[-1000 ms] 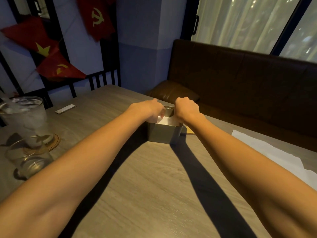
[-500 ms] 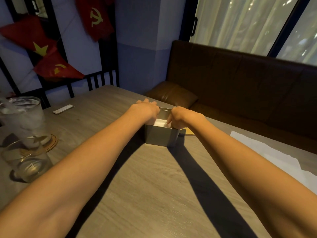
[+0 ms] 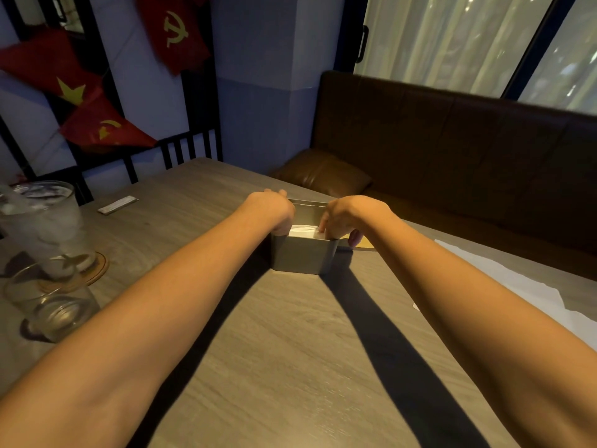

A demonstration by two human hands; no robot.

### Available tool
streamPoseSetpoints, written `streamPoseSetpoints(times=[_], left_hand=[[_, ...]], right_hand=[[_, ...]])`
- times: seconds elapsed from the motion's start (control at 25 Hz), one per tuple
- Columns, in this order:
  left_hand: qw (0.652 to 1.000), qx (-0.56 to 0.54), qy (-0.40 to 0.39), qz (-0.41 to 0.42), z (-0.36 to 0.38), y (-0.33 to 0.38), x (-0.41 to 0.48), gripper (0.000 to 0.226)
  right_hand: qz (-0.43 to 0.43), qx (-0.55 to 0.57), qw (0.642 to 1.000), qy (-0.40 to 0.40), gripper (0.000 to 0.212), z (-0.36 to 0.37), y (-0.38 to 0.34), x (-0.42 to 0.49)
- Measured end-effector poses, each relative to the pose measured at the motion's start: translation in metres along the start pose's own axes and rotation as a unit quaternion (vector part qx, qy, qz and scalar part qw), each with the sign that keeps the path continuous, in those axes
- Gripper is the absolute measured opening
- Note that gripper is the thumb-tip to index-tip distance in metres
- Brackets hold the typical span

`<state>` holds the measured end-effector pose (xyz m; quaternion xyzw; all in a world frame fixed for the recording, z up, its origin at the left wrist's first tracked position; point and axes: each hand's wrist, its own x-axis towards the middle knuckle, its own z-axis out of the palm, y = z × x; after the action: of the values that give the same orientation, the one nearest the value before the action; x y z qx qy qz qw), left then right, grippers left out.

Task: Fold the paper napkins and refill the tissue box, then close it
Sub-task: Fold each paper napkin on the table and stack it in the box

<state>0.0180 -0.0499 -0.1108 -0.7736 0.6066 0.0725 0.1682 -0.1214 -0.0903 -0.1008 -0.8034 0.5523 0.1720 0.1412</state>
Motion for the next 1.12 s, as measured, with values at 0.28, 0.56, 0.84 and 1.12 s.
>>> streamPoseSetpoints(times=[0.28,0.56,0.84,1.12], left_hand=[[0.998,-0.015,0.035,0.059,-0.004,0.002,-0.027,0.048],[0.993,-0.026,0.071,0.085,0.002,-0.004,-0.033,0.039],[0.999,0.009,0.039,0.03,0.0,0.0,-0.016,0.06],[0.988,-0.032,0.1,0.112,-0.005,-0.009,-0.024,0.039]], right_hand=[[0.048,0.033,0.998,-0.035,0.029,0.005,-0.002,-0.002],[-0.015,0.069,0.997,0.018,0.035,0.009,-0.005,-0.003],[0.011,0.08,0.997,0.018,0.027,0.01,0.001,0.005],[-0.077,0.136,0.985,0.068,0.033,0.001,0.008,-0.015]])
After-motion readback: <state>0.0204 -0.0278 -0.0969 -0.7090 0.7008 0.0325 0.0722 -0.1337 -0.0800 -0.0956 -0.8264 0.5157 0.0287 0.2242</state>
